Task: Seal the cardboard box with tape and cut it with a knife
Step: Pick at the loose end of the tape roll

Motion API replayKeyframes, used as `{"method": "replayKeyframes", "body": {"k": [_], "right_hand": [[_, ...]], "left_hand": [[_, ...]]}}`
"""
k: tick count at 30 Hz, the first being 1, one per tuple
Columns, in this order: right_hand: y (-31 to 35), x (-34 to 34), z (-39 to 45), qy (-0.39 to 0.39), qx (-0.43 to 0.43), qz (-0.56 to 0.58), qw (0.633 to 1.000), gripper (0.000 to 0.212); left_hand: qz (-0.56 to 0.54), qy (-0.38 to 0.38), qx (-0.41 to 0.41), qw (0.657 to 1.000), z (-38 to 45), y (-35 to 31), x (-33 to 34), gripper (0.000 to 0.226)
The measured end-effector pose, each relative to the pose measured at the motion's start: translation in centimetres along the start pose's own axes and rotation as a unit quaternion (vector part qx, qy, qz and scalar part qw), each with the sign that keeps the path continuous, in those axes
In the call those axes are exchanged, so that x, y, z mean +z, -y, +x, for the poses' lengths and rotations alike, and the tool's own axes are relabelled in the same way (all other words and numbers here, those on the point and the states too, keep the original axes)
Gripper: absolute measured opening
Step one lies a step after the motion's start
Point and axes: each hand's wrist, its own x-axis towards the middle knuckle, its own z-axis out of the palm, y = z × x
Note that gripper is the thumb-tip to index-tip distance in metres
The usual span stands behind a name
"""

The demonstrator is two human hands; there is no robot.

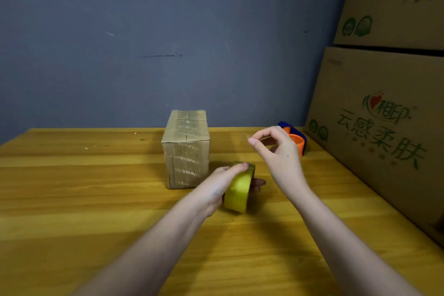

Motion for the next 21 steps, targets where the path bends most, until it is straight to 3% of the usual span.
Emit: {"method": "replayKeyframes", "body": {"k": [3, 9, 21], "right_hand": [[0.1, -0.3, -0.1, 0.001, -0.011, -0.002, 1.000, 0.003], [0.1, -0.6, -0.1, -0.015, 0.001, 0.033, 0.999, 0.005], [-0.4, 0.1, -0.3, 0.039, 0.153, 0.134, 0.978, 0.013]], "left_hand": [[0.034, -0.004, 0.040, 0.999, -0.1, 0.3, 0.4, 0.027], [0.096, 0.017, 0.164, 0.982, -1.4, 0.2, 0.0, 0.033], [0.204, 0.007, 0.283, 0.937, -2.6, 0.0, -1.2, 0.019]]}}
